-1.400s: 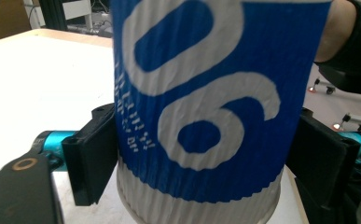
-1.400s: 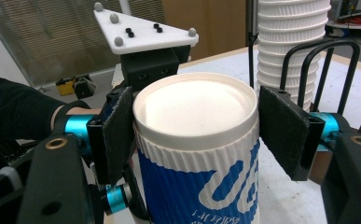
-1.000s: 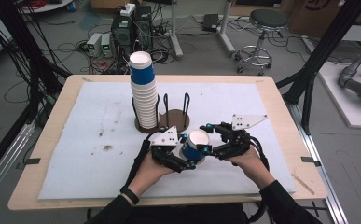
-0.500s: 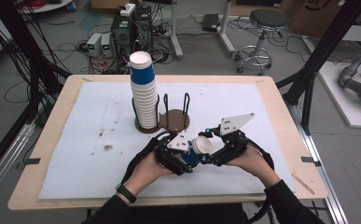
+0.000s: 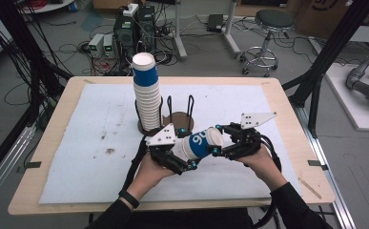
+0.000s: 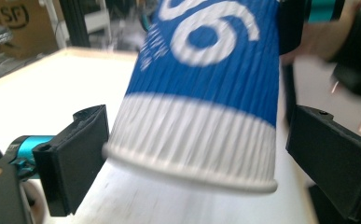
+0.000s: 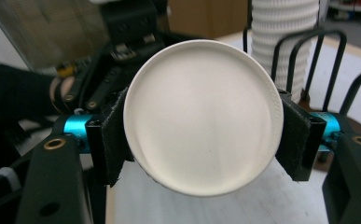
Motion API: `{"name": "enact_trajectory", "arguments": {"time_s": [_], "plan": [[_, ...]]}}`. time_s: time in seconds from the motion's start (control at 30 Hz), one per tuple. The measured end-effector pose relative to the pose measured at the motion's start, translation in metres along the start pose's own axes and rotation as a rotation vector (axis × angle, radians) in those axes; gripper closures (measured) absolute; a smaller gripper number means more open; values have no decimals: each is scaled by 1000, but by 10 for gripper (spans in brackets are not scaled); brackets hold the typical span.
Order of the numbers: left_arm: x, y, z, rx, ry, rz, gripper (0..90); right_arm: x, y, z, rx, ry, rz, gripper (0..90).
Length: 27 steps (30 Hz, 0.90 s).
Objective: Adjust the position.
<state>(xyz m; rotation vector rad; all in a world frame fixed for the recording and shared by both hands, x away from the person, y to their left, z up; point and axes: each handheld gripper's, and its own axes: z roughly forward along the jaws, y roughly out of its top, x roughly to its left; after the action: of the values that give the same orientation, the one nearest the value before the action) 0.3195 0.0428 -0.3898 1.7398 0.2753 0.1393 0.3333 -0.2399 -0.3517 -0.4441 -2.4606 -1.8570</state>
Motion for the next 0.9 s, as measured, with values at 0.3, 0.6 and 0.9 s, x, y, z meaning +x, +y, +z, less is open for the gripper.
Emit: {"name": "enact_trajectory", "arguments": {"time_s": [0.3, 0.6, 0.9], "plan": [[5, -1, -3, -70, -57, -52, 78, 0, -2, 1, -91, 71, 51, 296], [5, 5, -7, 12, -65, 11, 191, -2, -3, 0, -25, 46, 22, 268], [1, 21, -7, 220, -50, 121, 201, 2, 2, -2, 136, -20, -86, 219]]}}
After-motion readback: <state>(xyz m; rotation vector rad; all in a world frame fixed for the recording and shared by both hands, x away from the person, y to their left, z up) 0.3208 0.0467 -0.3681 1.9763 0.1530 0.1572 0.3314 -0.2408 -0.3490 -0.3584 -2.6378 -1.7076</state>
